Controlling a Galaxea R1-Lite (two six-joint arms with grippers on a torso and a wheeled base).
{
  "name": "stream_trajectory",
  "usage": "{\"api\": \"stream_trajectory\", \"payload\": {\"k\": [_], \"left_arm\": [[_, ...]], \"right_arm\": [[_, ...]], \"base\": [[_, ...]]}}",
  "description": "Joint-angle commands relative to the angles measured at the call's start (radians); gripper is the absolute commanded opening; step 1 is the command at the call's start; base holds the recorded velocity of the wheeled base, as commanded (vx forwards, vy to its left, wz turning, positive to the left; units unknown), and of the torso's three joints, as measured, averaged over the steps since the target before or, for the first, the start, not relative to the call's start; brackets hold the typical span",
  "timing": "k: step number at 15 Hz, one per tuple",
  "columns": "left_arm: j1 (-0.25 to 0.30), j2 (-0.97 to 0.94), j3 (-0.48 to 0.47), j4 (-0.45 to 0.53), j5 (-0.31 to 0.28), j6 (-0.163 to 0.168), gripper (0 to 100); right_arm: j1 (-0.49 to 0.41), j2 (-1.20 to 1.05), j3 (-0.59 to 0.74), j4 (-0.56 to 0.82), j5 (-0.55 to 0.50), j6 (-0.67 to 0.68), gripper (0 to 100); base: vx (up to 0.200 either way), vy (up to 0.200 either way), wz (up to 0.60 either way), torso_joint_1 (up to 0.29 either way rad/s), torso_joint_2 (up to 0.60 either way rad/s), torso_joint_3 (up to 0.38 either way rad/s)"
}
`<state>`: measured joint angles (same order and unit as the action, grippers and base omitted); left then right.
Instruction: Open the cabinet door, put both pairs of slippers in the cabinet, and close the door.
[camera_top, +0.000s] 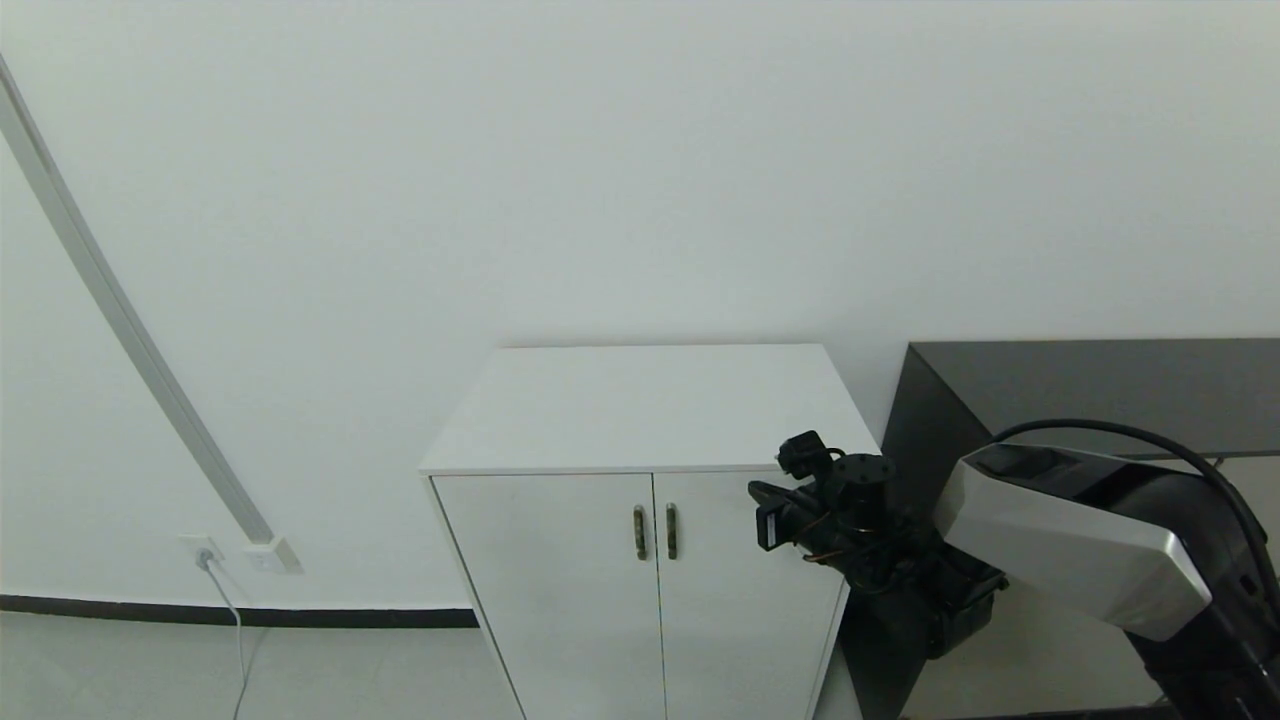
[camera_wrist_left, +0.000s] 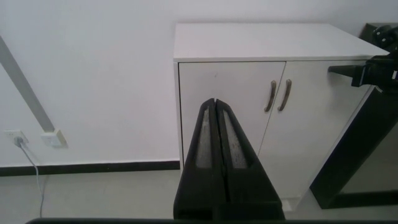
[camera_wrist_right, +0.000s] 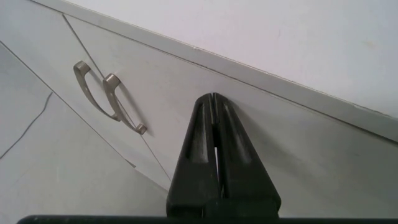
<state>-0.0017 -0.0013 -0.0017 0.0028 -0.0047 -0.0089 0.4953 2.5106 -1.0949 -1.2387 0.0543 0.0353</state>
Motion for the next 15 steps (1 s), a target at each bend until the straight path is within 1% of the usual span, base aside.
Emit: {"api": "stream_trajectory", "payload": {"k": [1,3,6,8,11,13,14,15], "left_arm": [[0.000,0.001,0.000,0.000,0.000,-0.002,0],[0.000,0.001,0.000,0.000,0.000,-0.002,0],[0.000,0.001,0.000,0.000,0.000,-0.002,0],[0.000,0.001,0.000,0.000,0.000,-0.002,0],[0.000,0.001,0.000,0.000,0.000,-0.002,0],[0.000,0.001,0.000,0.000,-0.001,0.000,0],[0.000,0.001,0.000,0.000,0.000,0.000,0],[0.000,0.001,0.000,0.000,0.000,0.000,0]], "right_arm": [[0.000,-0.004,0.003,-0.002,-0.001,0.000,0],[0.000,-0.018,0.013,-0.010,-0.001,0.000,0],[0.000,-0.081,0.086,-0.013,0.001,0.003,0],[0.000,-0.173,0.184,-0.039,-0.001,0.005,0],[-0.006,-0.294,0.389,-0.120,-0.042,0.005,0],[-0.040,-0.389,0.526,-0.188,-0.086,0.003,0],[-0.055,-0.418,0.569,-0.203,-0.093,0.003,0],[-0.104,-0.497,0.664,-0.226,-0.099,0.003,0]], "base": [[0.000,0.000,0.00,0.000,0.00,0.000],[0.000,0.000,0.00,0.000,0.00,0.000],[0.000,0.000,0.00,0.000,0.00,0.000],[0.000,0.000,0.00,0.000,0.00,0.000],[0.000,0.000,0.00,0.000,0.00,0.000],[0.000,0.000,0.00,0.000,0.00,0.000],[0.000,0.000,0.00,0.000,0.00,0.000],[0.000,0.000,0.00,0.000,0.00,0.000]]}}
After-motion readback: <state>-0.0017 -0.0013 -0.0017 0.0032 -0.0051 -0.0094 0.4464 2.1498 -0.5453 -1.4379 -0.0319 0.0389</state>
